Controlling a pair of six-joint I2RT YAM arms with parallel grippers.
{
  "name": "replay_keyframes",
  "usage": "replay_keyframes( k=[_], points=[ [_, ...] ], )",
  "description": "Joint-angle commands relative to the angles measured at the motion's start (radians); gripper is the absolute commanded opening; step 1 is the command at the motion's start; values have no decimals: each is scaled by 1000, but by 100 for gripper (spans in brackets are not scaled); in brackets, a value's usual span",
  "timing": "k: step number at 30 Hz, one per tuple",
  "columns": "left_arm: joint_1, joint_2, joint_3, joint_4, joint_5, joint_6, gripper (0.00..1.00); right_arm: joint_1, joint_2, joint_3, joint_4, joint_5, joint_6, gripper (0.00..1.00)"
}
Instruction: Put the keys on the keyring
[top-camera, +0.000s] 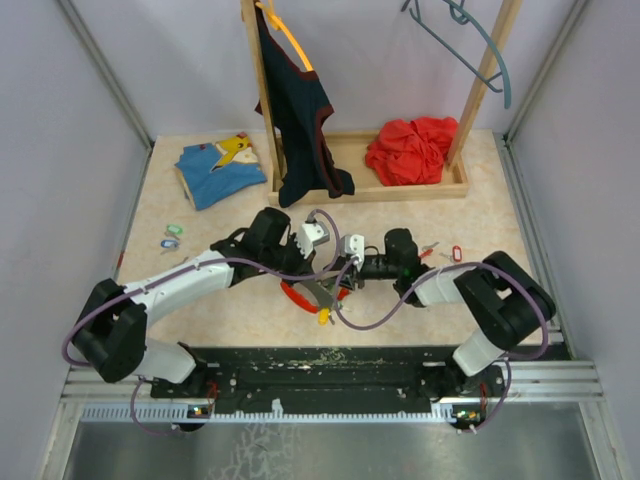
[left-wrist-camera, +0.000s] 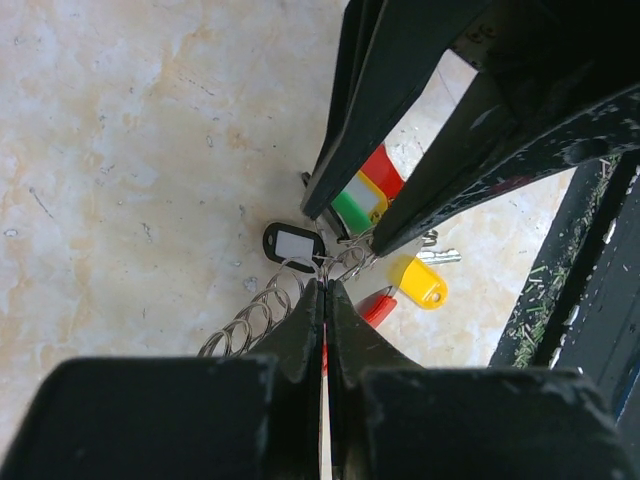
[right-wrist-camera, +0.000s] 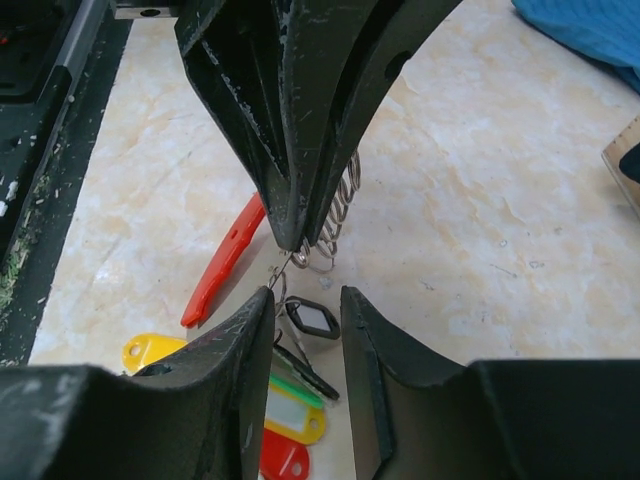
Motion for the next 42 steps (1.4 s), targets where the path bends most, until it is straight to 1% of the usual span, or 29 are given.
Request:
replay_keyframes(
  k=[1,4,8,13,19,21,23,26,29,33,36,40,42],
  points=[
    [-7,-21,37,-17,44,32,0,-5,44,55,106,-87,4,32],
    [-9,-8,41,-13,47,33,0,-5,77,63,170,-119,49,29],
    [-12,3,45,-10,55,39,0,-5,127,82,181,-147,69,26],
    [-14,9,44,-2,61,44,0,-5,152,84,234,-176,102,25],
    [-17,13,39,0,66,45,0,-5,175,84,285,-190,133,20],
    [-17,13,39,2,65,43,0,-5,179,84,287,-193,138,17],
    [-19,15,38,10,70,42,0,-5,181,82,284,-194,137,11],
    [-19,14,30,29,66,30,0,-5,182,80,292,-184,140,0],
    [-19,-4,-3,70,47,-7,6,-5,182,72,306,-157,161,0],
    [-16,-65,-108,217,1,-80,23,-5,184,55,343,-120,189,0],
    [-8,-121,-224,390,-26,-170,31,-5,190,44,368,-92,212,0],
    [9,-191,-370,595,-49,-260,36,-4,200,26,430,-72,253,0],
    [12,-226,-442,702,-56,-300,37,-5,207,22,447,-65,266,0]
  ],
)
